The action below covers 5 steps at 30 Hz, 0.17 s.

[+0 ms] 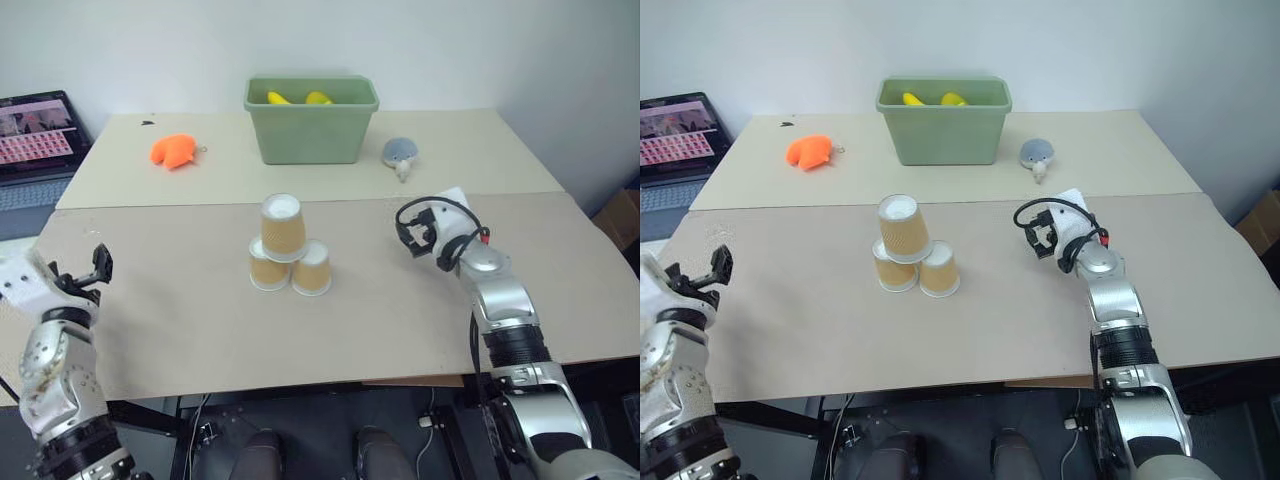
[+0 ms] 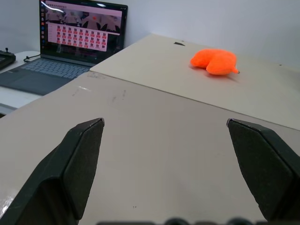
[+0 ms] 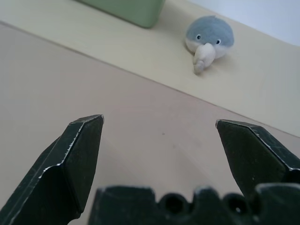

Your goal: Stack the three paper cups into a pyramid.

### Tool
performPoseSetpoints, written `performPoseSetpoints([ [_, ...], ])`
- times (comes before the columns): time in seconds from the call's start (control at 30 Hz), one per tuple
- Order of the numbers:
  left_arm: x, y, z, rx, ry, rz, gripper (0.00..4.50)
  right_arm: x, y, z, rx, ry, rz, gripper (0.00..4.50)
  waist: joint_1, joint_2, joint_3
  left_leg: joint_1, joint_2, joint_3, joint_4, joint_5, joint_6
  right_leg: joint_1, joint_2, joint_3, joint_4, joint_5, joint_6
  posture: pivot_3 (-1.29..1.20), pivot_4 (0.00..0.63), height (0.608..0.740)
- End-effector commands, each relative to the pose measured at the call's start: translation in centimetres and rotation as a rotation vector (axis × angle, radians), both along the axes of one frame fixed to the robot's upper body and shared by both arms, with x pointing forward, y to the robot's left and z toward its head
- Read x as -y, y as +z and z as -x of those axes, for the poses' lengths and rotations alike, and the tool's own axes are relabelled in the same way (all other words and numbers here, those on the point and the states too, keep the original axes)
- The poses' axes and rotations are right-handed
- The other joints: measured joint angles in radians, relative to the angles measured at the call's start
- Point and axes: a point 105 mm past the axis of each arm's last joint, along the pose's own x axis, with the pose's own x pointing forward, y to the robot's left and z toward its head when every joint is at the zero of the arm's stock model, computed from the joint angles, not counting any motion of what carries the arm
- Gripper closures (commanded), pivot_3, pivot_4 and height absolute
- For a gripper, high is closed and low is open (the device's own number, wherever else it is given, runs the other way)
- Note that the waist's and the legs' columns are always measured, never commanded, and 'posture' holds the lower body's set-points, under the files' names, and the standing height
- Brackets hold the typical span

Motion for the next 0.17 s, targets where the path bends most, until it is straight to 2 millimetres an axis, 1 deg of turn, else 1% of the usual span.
performPoseSetpoints([
  [0.03, -0.47, 0.31, 0.19, 0.041, 0.045, -0.044, 0.01, 1.18, -0.16, 0.33, 0.024, -0.028, -0.034, 0.00, 0.000, 0.000, 0.000, 0.000, 0.000, 0.000, 0.000, 0.000, 0.000, 0.000, 0.000, 0.000, 0.001, 0.000, 0.000, 0.00, 0.150, 0.732],
  [0.17, -0.46, 0.16, -0.03, 0.057, 0.046, -0.056, 0.01, 1.99, -0.83, 0.40, 0.014, -0.053, -0.044, 0.00, -0.003, 0.000, 0.000, 0.000, 0.000, 0.000, 0.000, 0.000, 0.000, 0.000, 0.000, 0.000, 0.001, 0.000, 0.000, 0.00, 0.150, 0.732],
])
